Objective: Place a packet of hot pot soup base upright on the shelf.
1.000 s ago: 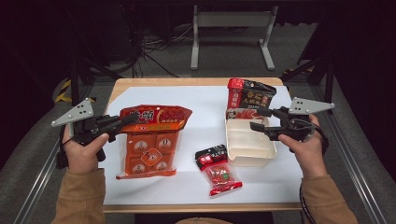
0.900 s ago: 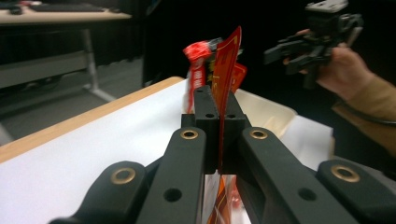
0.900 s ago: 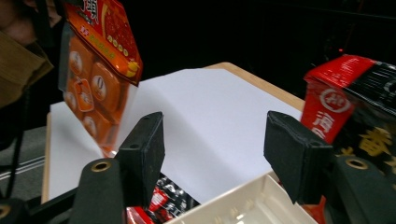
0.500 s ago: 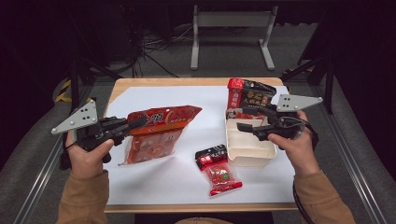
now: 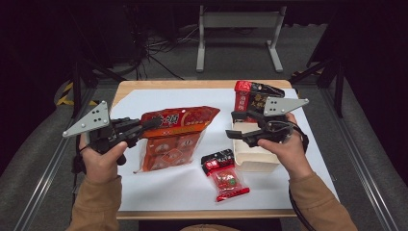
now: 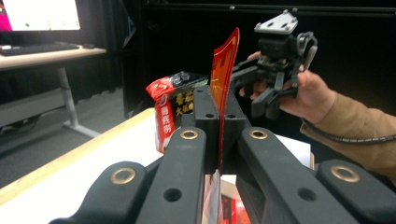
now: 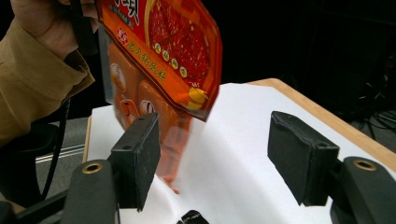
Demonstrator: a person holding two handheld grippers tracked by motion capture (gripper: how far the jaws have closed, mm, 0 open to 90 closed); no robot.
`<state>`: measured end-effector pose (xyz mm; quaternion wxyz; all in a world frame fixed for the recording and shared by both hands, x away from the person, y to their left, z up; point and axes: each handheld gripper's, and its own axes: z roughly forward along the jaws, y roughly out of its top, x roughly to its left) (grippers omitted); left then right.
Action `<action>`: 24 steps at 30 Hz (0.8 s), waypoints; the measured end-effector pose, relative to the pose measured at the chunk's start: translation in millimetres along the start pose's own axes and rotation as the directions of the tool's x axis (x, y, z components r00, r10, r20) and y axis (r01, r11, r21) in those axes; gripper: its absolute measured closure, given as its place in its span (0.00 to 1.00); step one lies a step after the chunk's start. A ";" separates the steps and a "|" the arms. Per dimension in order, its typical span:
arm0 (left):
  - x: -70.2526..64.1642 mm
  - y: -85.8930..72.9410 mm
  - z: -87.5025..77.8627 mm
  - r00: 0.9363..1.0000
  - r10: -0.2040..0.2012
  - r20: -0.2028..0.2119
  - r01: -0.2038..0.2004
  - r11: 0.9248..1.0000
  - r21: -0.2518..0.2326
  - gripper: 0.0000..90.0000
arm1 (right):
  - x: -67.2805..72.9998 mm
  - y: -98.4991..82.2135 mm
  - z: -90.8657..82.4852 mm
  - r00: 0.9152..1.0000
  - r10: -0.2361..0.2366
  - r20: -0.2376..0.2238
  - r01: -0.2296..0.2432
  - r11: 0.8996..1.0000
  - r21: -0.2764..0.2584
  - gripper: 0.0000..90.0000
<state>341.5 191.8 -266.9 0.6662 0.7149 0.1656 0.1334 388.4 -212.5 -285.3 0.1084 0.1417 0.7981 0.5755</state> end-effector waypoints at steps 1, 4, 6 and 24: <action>-0.3 0.4 2.1 1.000 0.001 -0.001 -0.001 1.000 -0.005 1.00 | 0.4 -0.5 3.9 1.000 0.000 -0.007 0.000 1.000 0.002 0.39; -1.5 0.8 8.0 1.000 0.001 0.005 -0.001 1.000 -0.015 1.00 | 0.3 -1.8 12.4 1.000 0.007 -0.024 -0.008 1.000 -0.004 0.38; -1.9 0.7 11.1 1.000 -0.001 0.011 0.001 1.000 -0.025 1.00 | -0.1 -2.7 17.8 0.999 0.016 -0.031 -0.016 1.000 -0.011 0.37; -9.4 -1.3 28.2 0.999 0.001 0.035 0.001 0.999 -0.037 1.00 | 9.7 -9.6 54.3 0.995 0.008 -0.102 -0.010 1.000 -0.022 0.33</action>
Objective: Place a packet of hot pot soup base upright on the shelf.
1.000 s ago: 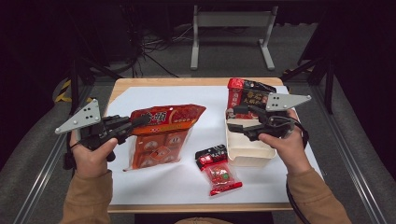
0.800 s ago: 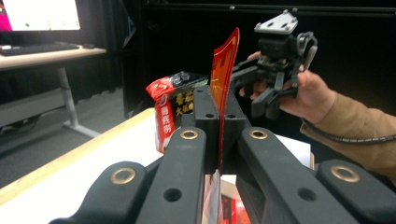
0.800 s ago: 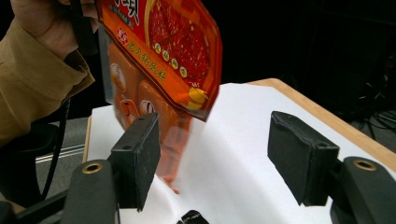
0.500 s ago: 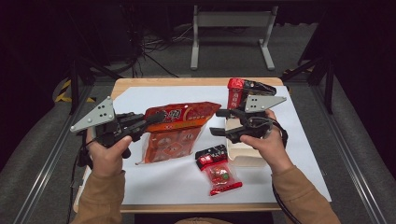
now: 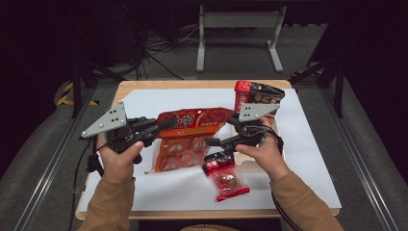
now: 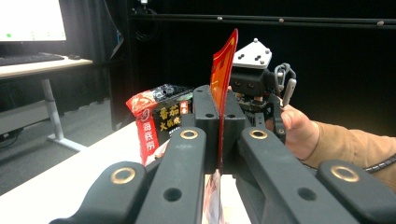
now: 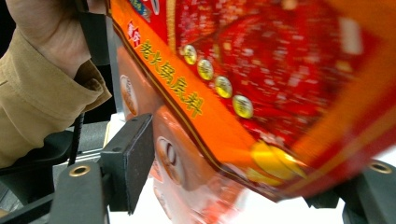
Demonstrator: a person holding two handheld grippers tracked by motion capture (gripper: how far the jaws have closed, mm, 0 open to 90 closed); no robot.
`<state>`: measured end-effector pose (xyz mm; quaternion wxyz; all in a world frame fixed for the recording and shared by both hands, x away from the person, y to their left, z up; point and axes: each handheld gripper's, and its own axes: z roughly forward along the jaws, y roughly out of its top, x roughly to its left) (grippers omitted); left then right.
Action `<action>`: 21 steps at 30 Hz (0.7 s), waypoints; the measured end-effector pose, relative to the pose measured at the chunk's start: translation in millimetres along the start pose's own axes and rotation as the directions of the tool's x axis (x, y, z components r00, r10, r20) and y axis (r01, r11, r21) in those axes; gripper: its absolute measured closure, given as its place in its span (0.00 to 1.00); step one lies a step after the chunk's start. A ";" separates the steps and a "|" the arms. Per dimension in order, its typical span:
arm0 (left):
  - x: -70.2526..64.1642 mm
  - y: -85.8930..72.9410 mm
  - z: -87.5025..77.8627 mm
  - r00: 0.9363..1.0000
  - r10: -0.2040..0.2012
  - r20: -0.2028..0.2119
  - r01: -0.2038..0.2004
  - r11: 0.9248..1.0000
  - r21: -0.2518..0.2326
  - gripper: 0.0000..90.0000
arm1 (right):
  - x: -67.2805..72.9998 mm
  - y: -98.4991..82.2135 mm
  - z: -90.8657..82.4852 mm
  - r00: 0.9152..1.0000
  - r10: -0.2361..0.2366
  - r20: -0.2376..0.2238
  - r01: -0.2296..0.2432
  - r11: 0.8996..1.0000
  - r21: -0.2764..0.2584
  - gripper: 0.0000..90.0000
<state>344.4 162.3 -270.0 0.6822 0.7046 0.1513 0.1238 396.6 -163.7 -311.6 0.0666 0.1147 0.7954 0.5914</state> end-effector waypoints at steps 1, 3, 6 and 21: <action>0.1 -0.3 0.5 1.000 -0.002 0.000 0.002 1.000 -0.001 1.00 | 0.6 -0.9 2.0 1.000 -0.004 -0.003 0.004 1.000 0.002 0.32; 0.6 -0.9 0.9 1.000 -0.006 0.001 0.006 1.000 -0.003 1.00 | 0.8 -2.4 4.5 1.000 -0.007 -0.004 0.007 1.000 0.008 0.33; 0.8 -1.4 1.0 1.000 -0.011 0.001 0.011 1.000 -0.006 1.00 | 0.5 -4.3 7.5 1.000 -0.013 -0.001 0.013 1.000 0.013 0.32; -2.1 -1.5 2.8 1.000 -0.013 0.027 0.013 1.000 -0.026 1.00 | -4.6 -13.4 21.3 0.999 -0.021 -0.044 0.020 1.000 -0.020 0.27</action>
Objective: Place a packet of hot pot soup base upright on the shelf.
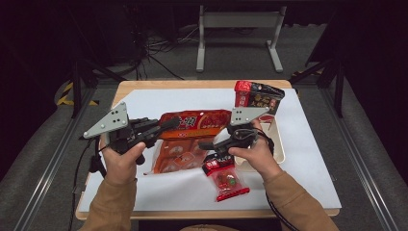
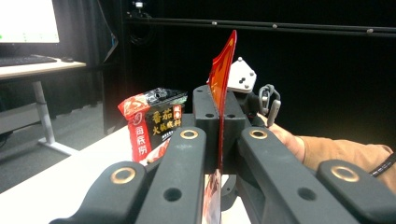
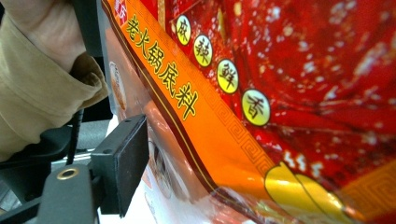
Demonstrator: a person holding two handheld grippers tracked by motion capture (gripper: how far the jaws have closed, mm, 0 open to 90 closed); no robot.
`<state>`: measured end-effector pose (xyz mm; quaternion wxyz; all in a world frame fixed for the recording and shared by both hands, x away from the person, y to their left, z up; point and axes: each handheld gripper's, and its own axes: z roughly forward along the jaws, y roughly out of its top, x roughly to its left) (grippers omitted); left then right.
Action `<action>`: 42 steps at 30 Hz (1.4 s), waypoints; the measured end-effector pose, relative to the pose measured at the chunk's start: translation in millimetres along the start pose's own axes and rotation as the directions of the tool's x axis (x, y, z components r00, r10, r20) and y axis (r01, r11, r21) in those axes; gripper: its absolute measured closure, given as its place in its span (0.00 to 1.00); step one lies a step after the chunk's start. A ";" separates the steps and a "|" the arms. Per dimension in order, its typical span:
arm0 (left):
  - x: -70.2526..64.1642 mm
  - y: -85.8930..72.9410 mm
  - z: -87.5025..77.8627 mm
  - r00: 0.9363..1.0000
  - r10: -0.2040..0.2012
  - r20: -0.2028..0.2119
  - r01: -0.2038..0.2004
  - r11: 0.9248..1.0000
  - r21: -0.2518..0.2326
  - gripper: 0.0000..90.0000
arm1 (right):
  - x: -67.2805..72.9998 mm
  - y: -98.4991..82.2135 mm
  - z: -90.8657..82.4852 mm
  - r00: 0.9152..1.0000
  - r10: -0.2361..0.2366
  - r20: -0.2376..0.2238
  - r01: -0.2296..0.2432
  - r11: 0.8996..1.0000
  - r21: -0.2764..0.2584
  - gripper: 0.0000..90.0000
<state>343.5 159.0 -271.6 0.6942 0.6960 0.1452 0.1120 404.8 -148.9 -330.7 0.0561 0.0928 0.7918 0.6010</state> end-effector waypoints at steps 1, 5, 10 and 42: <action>0.3 -0.2 0.0 1.000 0.000 0.001 0.000 1.000 -0.001 1.00 | -0.2 -0.3 0.0 1.000 0.002 -0.007 -0.002 1.000 -0.004 0.28; 1.6 -1.1 -0.2 1.000 -0.012 0.010 0.012 1.000 -0.009 1.00 | -0.2 -1.4 0.2 1.000 -0.002 -0.029 0.001 1.000 -0.013 0.28; 2.0 -1.8 0.1 1.000 -0.016 0.011 0.016 1.000 -0.010 1.00 | 1.0 -3.1 1.4 0.999 -0.018 -0.039 0.017 1.000 -0.003 0.35; 9.0 -3.5 -5.6 0.999 -0.046 -0.016 0.045 0.998 -0.042 0.95 | 14.7 23.1 -19.4 0.989 -0.058 -0.137 0.071 0.993 0.095 0.79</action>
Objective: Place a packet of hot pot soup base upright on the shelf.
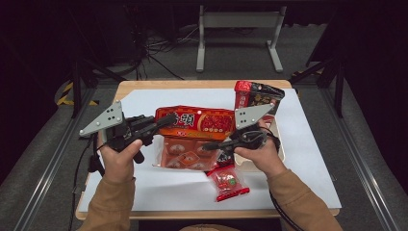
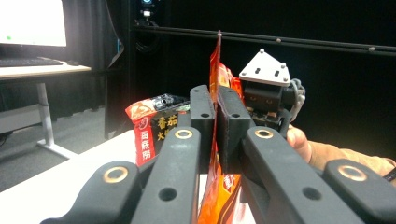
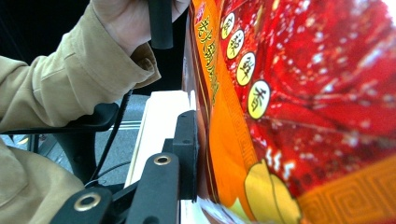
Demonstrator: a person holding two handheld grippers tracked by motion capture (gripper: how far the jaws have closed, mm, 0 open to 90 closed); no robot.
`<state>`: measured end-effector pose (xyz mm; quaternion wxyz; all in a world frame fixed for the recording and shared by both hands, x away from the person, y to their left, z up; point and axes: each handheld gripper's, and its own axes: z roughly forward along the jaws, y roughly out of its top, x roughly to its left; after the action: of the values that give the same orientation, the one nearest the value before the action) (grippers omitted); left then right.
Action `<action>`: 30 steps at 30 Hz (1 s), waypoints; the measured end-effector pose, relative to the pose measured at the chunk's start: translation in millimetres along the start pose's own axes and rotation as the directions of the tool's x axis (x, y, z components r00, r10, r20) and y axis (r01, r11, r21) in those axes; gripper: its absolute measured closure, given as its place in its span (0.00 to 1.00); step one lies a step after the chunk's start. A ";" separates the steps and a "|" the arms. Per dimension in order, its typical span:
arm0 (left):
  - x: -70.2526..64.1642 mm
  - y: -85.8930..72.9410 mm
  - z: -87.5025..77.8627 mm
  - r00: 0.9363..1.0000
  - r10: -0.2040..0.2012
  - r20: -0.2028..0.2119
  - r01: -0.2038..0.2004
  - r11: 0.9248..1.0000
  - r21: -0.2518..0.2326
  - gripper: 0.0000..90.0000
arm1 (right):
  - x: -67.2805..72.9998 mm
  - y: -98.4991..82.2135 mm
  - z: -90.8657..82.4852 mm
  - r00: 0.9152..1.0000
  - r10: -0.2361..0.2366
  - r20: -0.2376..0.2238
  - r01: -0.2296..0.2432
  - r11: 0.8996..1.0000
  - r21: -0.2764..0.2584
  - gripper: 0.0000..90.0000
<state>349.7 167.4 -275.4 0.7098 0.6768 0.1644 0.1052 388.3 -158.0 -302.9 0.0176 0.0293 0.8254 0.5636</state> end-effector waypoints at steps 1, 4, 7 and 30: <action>0.1 0.0 -0.1 1.000 -0.001 0.000 0.001 1.000 0.000 0.95 | 0.4 1.5 -1.1 1.000 -0.001 0.002 0.001 1.000 0.006 0.79; 1.6 -0.3 -1.3 1.000 0.004 -0.017 -0.004 1.000 0.002 0.91 | 0.8 5.4 -5.1 1.000 0.003 0.010 -0.003 1.000 0.020 0.79; 4.4 -1.2 -4.0 1.000 -0.004 -0.025 0.004 1.000 0.001 0.89 | 0.2 9.2 -10.8 1.000 0.006 0.024 -0.007 1.000 0.025 0.79; 23.7 -11.9 -18.1 0.975 0.072 -0.209 -0.043 0.989 0.139 0.80 | -8.4 36.7 -81.3 0.972 0.043 0.230 -0.054 0.998 0.044 0.79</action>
<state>363.9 192.2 -290.0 0.6378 0.7121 0.2267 0.1865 392.7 -220.8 -239.2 0.0979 0.1145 0.8308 0.5359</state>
